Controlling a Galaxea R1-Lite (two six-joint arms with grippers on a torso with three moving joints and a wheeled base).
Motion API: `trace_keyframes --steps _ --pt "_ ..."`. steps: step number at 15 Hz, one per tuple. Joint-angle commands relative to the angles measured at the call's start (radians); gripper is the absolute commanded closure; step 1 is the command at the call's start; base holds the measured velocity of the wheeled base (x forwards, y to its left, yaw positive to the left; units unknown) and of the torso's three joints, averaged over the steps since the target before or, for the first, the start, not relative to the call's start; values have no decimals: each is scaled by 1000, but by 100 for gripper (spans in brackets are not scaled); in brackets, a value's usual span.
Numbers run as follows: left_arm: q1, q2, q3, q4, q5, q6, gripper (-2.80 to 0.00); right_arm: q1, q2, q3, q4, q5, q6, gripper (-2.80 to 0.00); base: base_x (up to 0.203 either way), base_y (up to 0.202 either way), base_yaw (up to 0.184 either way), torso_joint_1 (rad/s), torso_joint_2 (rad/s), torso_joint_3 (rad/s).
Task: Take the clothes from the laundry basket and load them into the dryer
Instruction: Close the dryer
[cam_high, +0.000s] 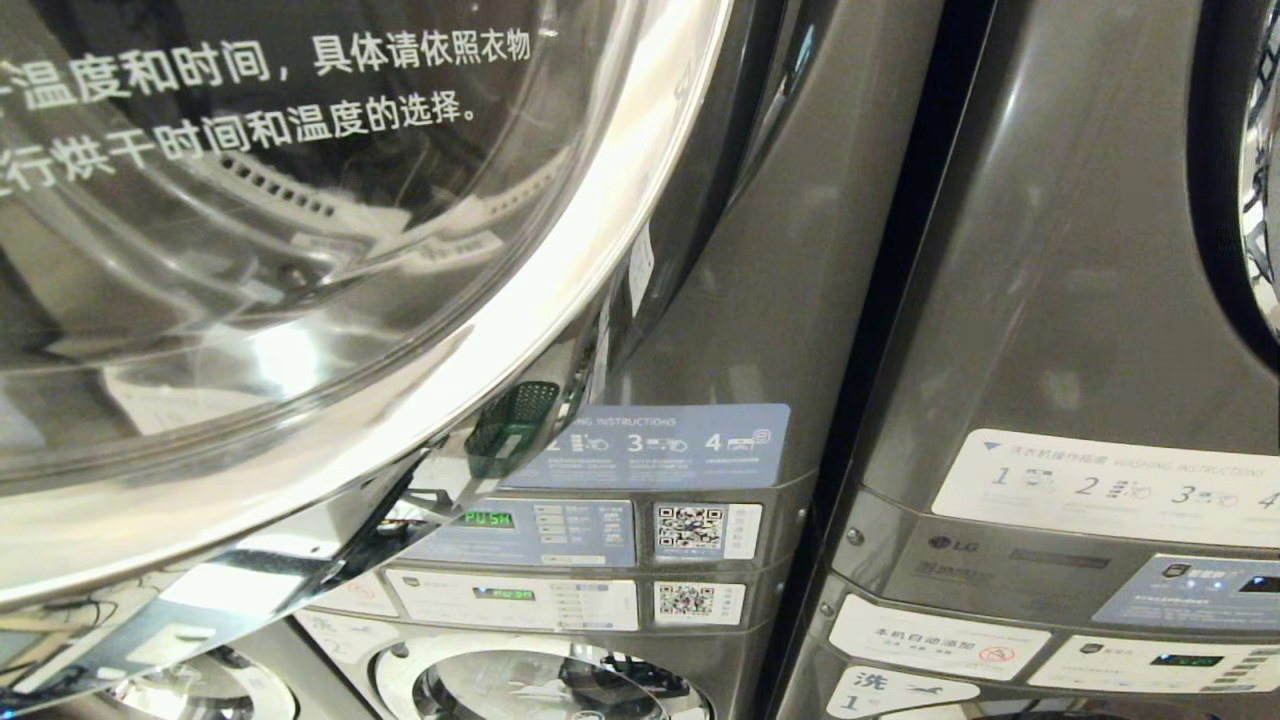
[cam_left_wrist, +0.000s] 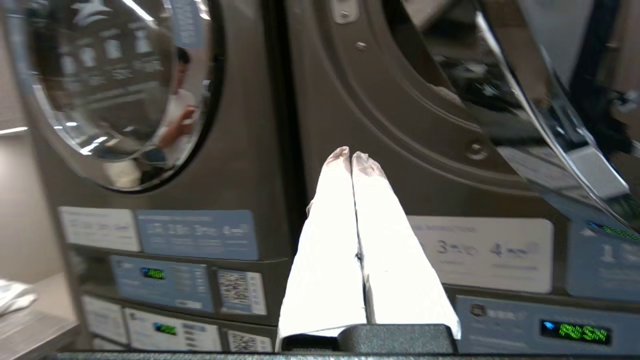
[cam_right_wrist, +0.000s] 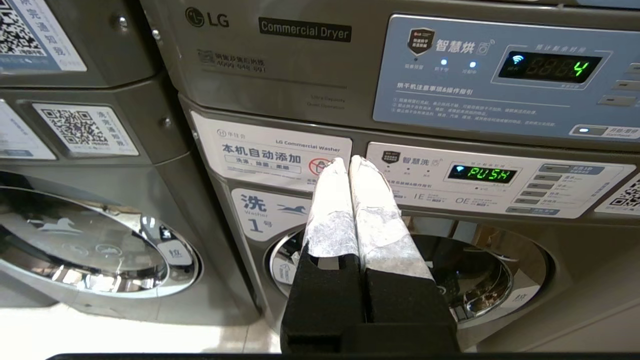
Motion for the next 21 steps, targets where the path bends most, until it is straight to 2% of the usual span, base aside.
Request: trace_keyframes --steps 1,7,8,9,10,12,14,17,21 --pt "0 0 -74 38 22 8 0 0 13 0 0 0 1 0 0 0 0 0 0 0" --pt "0 0 -545 480 24 42 0 0 20 0 1 2 -2 0 0 0 0 0 0 0" --pt "0 0 -614 541 2 46 0 0 20 0 1 2 -2 0 0 0 0 0 0 0" --pt "0 0 -673 589 -50 48 0 0 19 0 1 2 -2 0 0 0 0 0 0 0" --pt "0 1 -719 627 -152 48 0 0 17 0 1 2 -2 0 0 0 0 0 0 0" --pt "0 32 -792 654 -326 10 0 0 16 0 1 2 -2 0 0 0 0 0 0 0" --pt "0 99 -854 649 -435 -64 0 0 -17 0 0 2 -2 0 0 0 0 0 0 0" --pt "-4 236 -956 643 -503 -126 0 0 -46 27 -69 -1 -20 0 0 0 0 0 0 0" --pt "-9 387 -1057 641 -503 -159 0 0 -46 26 -63 2 -18 0 0 0 0 0 0 0"
